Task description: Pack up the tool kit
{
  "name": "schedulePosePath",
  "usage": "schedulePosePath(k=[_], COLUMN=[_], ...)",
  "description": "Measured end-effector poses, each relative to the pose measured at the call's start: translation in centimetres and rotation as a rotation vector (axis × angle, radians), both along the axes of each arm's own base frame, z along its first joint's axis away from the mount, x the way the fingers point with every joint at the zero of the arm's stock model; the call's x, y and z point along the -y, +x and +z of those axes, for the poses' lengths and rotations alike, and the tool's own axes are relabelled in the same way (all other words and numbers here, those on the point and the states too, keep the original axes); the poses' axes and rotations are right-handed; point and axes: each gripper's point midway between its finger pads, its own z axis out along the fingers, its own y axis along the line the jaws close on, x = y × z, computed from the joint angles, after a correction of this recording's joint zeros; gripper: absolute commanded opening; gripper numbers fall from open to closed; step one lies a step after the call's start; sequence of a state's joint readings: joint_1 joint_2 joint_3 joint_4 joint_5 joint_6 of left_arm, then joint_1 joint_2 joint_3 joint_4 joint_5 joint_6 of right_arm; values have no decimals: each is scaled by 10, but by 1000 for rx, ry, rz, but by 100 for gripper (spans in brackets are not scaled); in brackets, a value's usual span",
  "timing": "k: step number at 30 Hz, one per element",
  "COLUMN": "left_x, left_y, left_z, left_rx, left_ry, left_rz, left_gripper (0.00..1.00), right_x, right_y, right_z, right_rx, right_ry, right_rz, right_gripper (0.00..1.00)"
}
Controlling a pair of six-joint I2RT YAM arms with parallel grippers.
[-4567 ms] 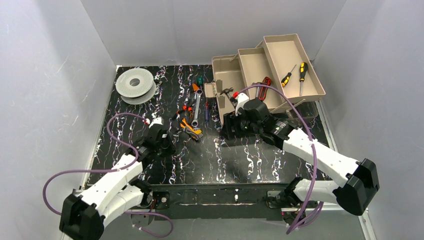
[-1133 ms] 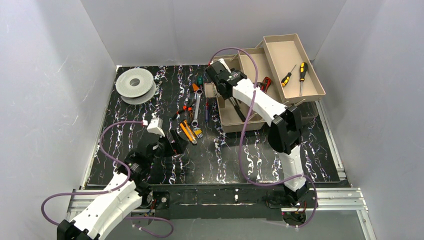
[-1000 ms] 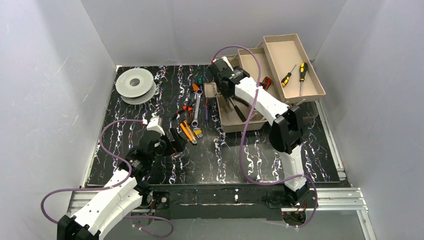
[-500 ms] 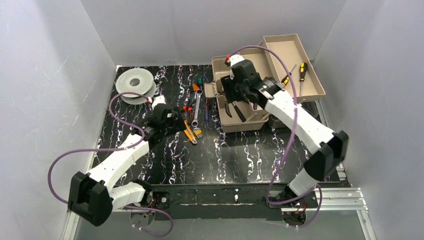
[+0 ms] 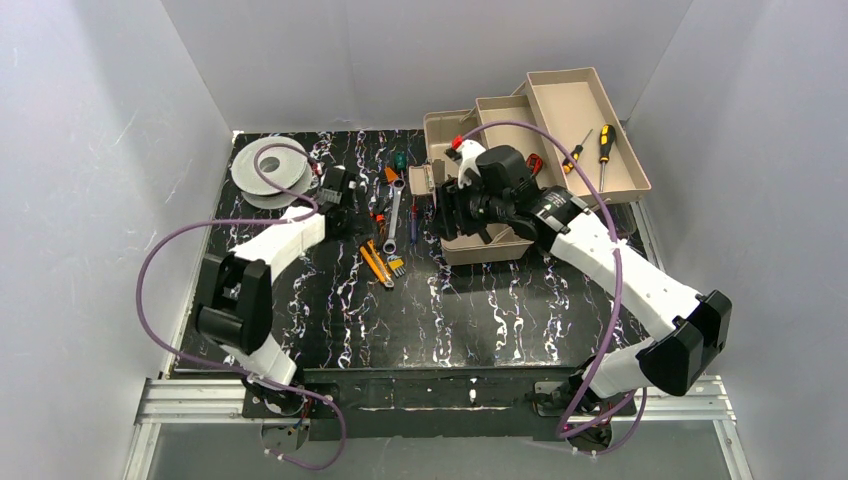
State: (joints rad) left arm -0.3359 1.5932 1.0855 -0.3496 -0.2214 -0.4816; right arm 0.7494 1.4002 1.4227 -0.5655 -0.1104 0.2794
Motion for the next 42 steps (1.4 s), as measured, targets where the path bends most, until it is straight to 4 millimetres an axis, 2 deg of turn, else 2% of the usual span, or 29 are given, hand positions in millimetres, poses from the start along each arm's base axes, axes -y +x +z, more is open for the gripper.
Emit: schedulePosePath(k=[6, 13, 15, 18, 26, 28, 35, 42], left_x=[-5, -6, -3, 0, 0, 4, 14, 22], left_y=[23, 31, 34, 43, 48, 44, 27, -32], left_z=[-17, -52, -60, -59, -59, -60, -59, -53], left_rx=[-62, -184, -216, -223, -261, -272, -225, -211], left_ry=[54, 72, 69, 55, -66, -99, -163, -239], left_rz=[-30, -66, -81, -97, -114, -125, -149, -165], left_gripper=[76, 77, 74, 61, 8, 0, 0, 0], right_x=[-6, -8, -8, -7, -5, -5, -6, -5], right_y=[-12, -11, -12, -12, -14, -14, -14, -15], right_z=[-10, -7, -6, -4, 3, 2, 2, -3], right_rx=[-41, -34, -35, -32, -20, -21, -21, -31], right_ry=[3, 17, 19, 25, 38, 37, 39, 36], right_rz=[33, 31, 30, 27, 23, 23, 23, 21], right_gripper=[64, 64, 64, 64, 63, 63, 63, 63])
